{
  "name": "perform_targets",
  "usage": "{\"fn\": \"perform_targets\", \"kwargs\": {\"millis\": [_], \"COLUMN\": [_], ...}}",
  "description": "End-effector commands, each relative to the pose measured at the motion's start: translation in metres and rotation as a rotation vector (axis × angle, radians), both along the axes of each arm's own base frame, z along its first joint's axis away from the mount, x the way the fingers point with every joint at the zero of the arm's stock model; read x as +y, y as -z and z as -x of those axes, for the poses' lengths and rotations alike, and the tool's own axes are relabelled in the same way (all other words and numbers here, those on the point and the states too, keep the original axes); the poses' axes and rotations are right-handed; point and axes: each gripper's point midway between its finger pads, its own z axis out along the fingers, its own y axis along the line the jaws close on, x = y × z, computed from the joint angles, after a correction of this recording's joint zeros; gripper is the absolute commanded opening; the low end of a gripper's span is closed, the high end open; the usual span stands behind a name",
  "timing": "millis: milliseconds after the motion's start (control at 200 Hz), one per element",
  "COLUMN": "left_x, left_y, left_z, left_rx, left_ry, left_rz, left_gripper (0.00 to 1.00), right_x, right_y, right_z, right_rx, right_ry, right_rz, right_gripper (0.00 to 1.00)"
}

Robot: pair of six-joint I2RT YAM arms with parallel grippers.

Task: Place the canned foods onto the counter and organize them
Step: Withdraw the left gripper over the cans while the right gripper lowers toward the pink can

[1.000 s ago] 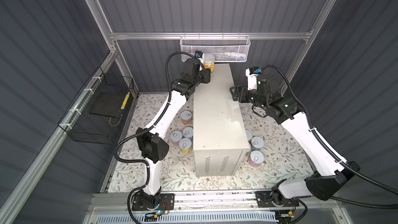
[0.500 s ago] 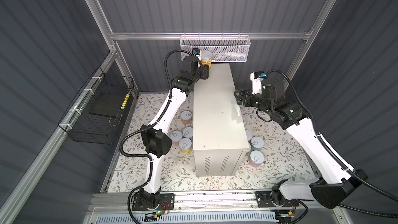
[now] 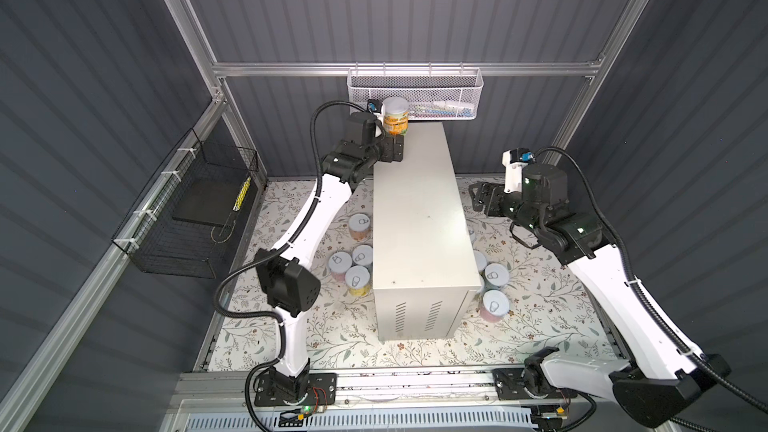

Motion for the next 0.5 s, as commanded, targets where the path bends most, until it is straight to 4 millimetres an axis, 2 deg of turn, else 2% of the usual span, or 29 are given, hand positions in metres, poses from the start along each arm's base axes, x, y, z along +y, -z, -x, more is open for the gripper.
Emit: {"fn": "perform_targets", "kwargs": {"millis": [0, 25, 65, 170, 250, 260, 270, 335, 440, 490], "left_x": [0.037, 0.042, 0.051, 0.078, 0.095, 0.096, 0.098, 0.111, 0.135, 0.139], "left_y": [-0.047, -0.050, -0.052, -0.043, -0.020, -0.011, -0.012, 0.016, 0.054, 0.070], "left_z": [0.046, 0.054, 0.064, 0.087, 0.107, 0.109, 0.112, 0.132, 0.164, 0.180], "left_rx": [-0.075, -0.076, -0.069, -0.001, 0.067, 0.087, 0.087, 0.147, 0.254, 0.296], "left_ry": [-0.041, -0.048, -0.066, -0.153, -0.191, -0.195, -0.198, -0.223, -0.299, -0.290], "left_rz": [-0.031, -0.036, -0.047, -0.074, -0.110, -0.117, -0.112, -0.116, -0.114, -0.117], "left_gripper": [1.00, 0.99, 1.00, 1.00, 1.00, 1.00, 1.00, 1.00, 1.00, 1.00], "right_x": [-0.020, -0.022, -0.029, -0.045, -0.052, -0.053, -0.054, -0.059, -0.061, -0.061], "right_y": [0.021, 0.033, 0.039, 0.091, 0.123, 0.125, 0.129, 0.148, 0.181, 0.196], "right_z": [0.016, 0.018, 0.030, 0.053, 0.072, 0.074, 0.077, 0.090, 0.112, 0.121], "right_rx": [0.065, 0.099, 0.117, 0.273, 0.363, 0.369, 0.378, 0.426, 0.535, 0.585], "right_ry": [0.065, 0.071, 0.086, 0.138, 0.164, 0.168, 0.172, 0.195, 0.207, 0.207], "right_rz": [0.034, 0.047, 0.054, 0.111, 0.117, 0.115, 0.114, 0.101, 0.093, 0.093], "right_gripper": [0.90, 0.91, 0.91, 0.92, 0.93, 0.93, 0.93, 0.93, 0.93, 0.93]}}
